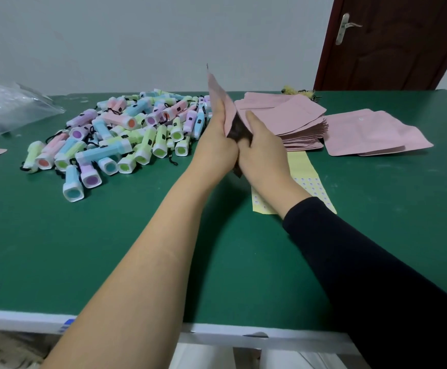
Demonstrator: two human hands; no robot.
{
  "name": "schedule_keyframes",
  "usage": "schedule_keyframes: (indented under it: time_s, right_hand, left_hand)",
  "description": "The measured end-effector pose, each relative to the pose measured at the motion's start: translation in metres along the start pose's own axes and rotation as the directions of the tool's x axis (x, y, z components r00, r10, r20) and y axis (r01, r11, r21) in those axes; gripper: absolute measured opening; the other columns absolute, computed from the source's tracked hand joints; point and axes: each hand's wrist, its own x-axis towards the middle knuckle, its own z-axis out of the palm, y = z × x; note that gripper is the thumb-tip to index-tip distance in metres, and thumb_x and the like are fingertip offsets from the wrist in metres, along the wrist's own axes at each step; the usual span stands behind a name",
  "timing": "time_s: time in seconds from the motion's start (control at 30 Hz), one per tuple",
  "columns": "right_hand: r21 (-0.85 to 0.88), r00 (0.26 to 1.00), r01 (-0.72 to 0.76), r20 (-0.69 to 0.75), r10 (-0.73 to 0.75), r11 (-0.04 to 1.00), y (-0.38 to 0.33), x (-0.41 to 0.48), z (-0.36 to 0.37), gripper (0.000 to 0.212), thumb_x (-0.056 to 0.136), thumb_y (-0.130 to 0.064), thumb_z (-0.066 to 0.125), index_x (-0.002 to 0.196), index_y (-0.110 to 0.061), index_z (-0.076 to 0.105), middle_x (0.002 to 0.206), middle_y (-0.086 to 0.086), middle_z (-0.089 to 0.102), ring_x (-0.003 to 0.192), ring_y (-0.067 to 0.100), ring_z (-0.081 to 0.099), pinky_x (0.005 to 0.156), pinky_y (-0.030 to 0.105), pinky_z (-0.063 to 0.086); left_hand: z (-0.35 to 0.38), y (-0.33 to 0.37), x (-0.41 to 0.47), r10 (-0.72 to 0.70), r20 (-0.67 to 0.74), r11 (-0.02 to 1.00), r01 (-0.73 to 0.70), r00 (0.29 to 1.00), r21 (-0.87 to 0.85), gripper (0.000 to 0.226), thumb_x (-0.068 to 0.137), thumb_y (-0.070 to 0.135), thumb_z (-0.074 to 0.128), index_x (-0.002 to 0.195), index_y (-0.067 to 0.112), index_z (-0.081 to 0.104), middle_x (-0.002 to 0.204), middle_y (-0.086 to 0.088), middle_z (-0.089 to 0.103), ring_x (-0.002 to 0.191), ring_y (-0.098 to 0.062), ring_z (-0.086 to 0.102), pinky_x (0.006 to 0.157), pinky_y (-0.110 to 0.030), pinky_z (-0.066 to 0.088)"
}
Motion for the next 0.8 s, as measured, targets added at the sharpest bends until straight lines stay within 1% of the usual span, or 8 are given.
schedule_keyframes:
  time_s: [0.07,0.17,0.27,0.37,0.5,0.63,0.73,0.8]
  right_hand:
    - [-0.007,1.000,0.014,0.015,-0.014,1.000,0.002,0.002,-0.002,0.050,0.095,-0.011,0.046,0.143,-0.025,0.045,0.121,0.005,0.067,0.108,0.029,0.059,0.074,0.024,0.036]
    - [-0.009,0.999,0.030,0.035,-0.030,0.999,0.003,0.005,-0.004,0.059,0.089,-0.004,0.043,0.141,-0.031,0.049,0.118,0.001,0.068,0.106,0.025,0.060,0.078,0.025,0.044]
    - [0.007,0.998,-0.051,-0.024,0.051,0.999,0.008,0.010,-0.007,0.063,0.083,0.004,0.042,0.140,-0.021,0.051,0.128,0.004,0.063,0.115,0.027,0.056,0.080,0.019,0.036]
    - [0.055,0.988,-0.139,-0.055,0.142,0.989,0.013,0.012,-0.010,0.058,0.085,0.004,0.044,0.140,-0.014,0.049,0.133,0.004,0.059,0.119,0.026,0.054,0.082,0.021,0.035]
    - [0.082,0.989,-0.070,-0.126,0.080,0.994,0.006,0.005,-0.004,0.027,0.087,-0.013,0.057,0.113,-0.015,0.049,0.091,-0.004,0.061,0.085,0.019,0.058,0.070,0.031,0.041]
    - [0.203,0.968,0.136,-0.234,-0.087,0.970,-0.020,-0.004,-0.003,0.020,0.087,-0.020,0.063,0.078,-0.024,0.045,0.063,-0.012,0.049,0.059,0.003,0.048,0.056,0.018,0.037]
    - [0.234,0.974,0.196,-0.162,-0.160,0.952,-0.032,-0.015,0.001,0.013,0.093,-0.020,0.057,0.083,-0.015,0.063,0.075,-0.005,0.065,0.070,0.011,0.058,0.067,0.025,0.045]
    - [0.219,0.992,0.128,-0.045,-0.121,0.967,-0.032,-0.018,0.005,0.024,0.098,-0.016,0.048,0.079,-0.016,0.062,0.077,-0.005,0.063,0.071,0.013,0.054,0.065,0.026,0.040]
  left_hand:
    - [0.004,0.001,-0.003,0.033,0.032,0.999,-0.034,0.999,0.016,0.078,0.092,-0.010,0.033,0.158,0.028,0.013,0.149,-0.009,0.047,0.131,-0.021,0.050,0.108,-0.034,0.043]
    - [0.006,0.003,-0.008,0.116,-0.024,0.990,-0.114,0.993,0.079,0.075,0.094,-0.011,0.036,0.157,0.018,0.011,0.159,-0.001,0.030,0.141,-0.012,0.037,0.102,-0.005,0.030]
    - [0.001,0.002,-0.005,0.021,-0.086,0.997,-0.027,0.996,-0.070,0.080,0.089,-0.015,0.031,0.156,0.027,0.017,0.150,0.003,0.043,0.129,-0.014,0.050,0.097,-0.017,0.045]
    - [-0.002,0.004,-0.005,-0.033,-0.183,0.996,0.016,0.983,-0.092,0.078,0.089,-0.014,0.030,0.155,0.027,0.026,0.151,0.000,0.044,0.134,-0.018,0.047,0.102,-0.022,0.042]
    - [-0.001,0.002,-0.006,-0.050,-0.207,0.990,0.021,0.977,-0.139,0.077,0.088,-0.014,0.029,0.150,0.030,0.039,0.127,-0.001,0.061,0.110,-0.017,0.060,0.082,-0.018,0.050]
    - [-0.007,0.000,-0.003,-0.029,-0.250,0.983,-0.018,0.968,-0.183,0.069,0.096,-0.001,0.036,0.149,0.042,0.035,0.104,-0.001,0.067,0.079,-0.013,0.060,0.058,-0.019,0.050]
    - [-0.008,-0.003,-0.004,0.029,-0.253,0.978,-0.080,0.967,-0.195,0.061,0.100,0.005,0.042,0.151,0.037,0.035,0.090,-0.001,0.063,0.073,-0.011,0.053,0.065,-0.024,0.047]
    - [-0.010,-0.005,-0.002,0.036,-0.237,0.977,-0.084,0.971,-0.196,0.067,0.097,-0.003,0.042,0.153,0.033,0.032,0.107,0.006,0.066,0.084,-0.012,0.059,0.074,-0.021,0.048]
